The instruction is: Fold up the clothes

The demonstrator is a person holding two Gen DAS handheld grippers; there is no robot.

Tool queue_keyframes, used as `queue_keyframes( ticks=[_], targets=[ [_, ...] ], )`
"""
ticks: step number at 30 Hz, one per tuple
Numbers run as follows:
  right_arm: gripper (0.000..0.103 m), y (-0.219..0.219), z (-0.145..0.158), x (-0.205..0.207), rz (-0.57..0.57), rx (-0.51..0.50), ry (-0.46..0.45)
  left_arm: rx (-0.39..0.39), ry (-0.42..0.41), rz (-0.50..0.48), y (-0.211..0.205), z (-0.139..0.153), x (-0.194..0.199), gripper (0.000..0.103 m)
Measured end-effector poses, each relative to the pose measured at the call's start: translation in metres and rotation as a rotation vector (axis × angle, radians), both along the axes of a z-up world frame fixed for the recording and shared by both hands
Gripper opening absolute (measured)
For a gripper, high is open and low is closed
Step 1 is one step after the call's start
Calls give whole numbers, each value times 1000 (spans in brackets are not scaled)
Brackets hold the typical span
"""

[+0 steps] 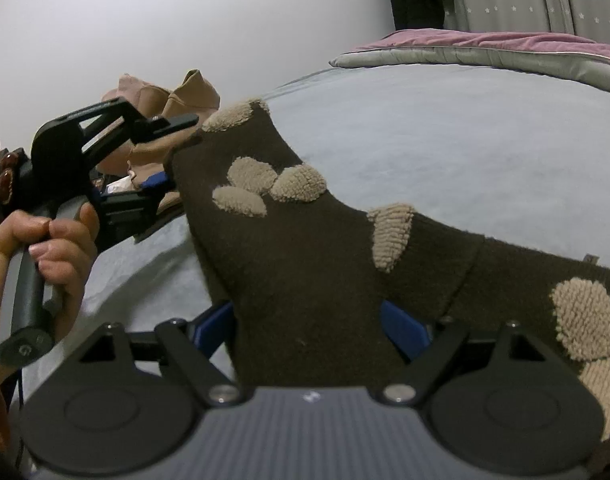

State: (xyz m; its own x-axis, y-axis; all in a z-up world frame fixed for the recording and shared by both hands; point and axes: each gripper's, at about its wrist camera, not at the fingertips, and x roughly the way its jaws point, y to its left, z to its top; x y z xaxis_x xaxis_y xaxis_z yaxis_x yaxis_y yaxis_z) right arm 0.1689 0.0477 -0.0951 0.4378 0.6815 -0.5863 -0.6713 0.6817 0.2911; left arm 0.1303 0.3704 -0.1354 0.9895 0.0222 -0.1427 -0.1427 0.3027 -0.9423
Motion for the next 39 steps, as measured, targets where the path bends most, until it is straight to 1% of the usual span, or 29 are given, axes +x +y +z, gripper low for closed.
queue_keyframes(
  ticks=[3,5,6,7,8,10,11,14,18,22,23,24,25,26,28,31,32,33,34,36,37,39],
  targets=[
    [85,-1,1,0,-1,9,5,-107,-23,0,13,-10,7,39],
    [85,-1,2,1,-2,11,6,-159,-19,9,20,-16,14,38],
    [85,-1,2,1,-2,13,7,-166,-17,9,21,-17,18,31],
    [85,0,2,1,-2,14,8,-153,-13,3,22,-16,22,13],
    [85,-1,2,1,-2,16,8,-95,0,2,19,-9,24,9],
    [85,-1,1,1,-3,20,10,40,32,1,13,5,27,9],
    [85,-1,1,2,-3,24,12,130,48,2,6,16,28,9],
    [85,-3,1,2,-5,34,18,465,75,12,-21,49,23,9],
    [85,-5,1,3,-8,45,22,862,29,34,-62,78,5,9],
    [86,-7,1,3,-10,55,26,1134,40,85,-89,84,-13,10],
    [86,-7,1,4,-10,55,26,1161,63,98,-91,83,-16,11],
    [86,-7,1,4,-10,55,25,1161,95,111,-89,79,-18,11],
    [86,-7,1,4,-10,54,25,1143,145,119,-85,73,-17,14],
    [87,-7,1,3,-10,53,24,1121,198,126,-81,68,-16,14],
    [87,-5,1,4,-8,48,21,1077,302,141,-72,56,-14,19],
    [87,-5,0,3,-7,45,18,1006,458,161,-58,40,-10,20],
    [87,-5,0,2,-7,45,18,986,487,170,-56,37,-10,21],
    [88,-4,0,1,-6,45,18,975,509,183,-55,36,-12,26],
    [88,-4,0,0,-6,44,18,983,534,211,-56,38,-14,29],
    [89,-5,2,0,-4,50,21,1007,586,274,-59,42,-16,30],
    [89,-5,3,0,-2,56,25,1013,598,299,-61,46,-18,31],
    [89,-10,7,1,2,79,40,1005,575,317,-66,55,-26,32]
  ],
)
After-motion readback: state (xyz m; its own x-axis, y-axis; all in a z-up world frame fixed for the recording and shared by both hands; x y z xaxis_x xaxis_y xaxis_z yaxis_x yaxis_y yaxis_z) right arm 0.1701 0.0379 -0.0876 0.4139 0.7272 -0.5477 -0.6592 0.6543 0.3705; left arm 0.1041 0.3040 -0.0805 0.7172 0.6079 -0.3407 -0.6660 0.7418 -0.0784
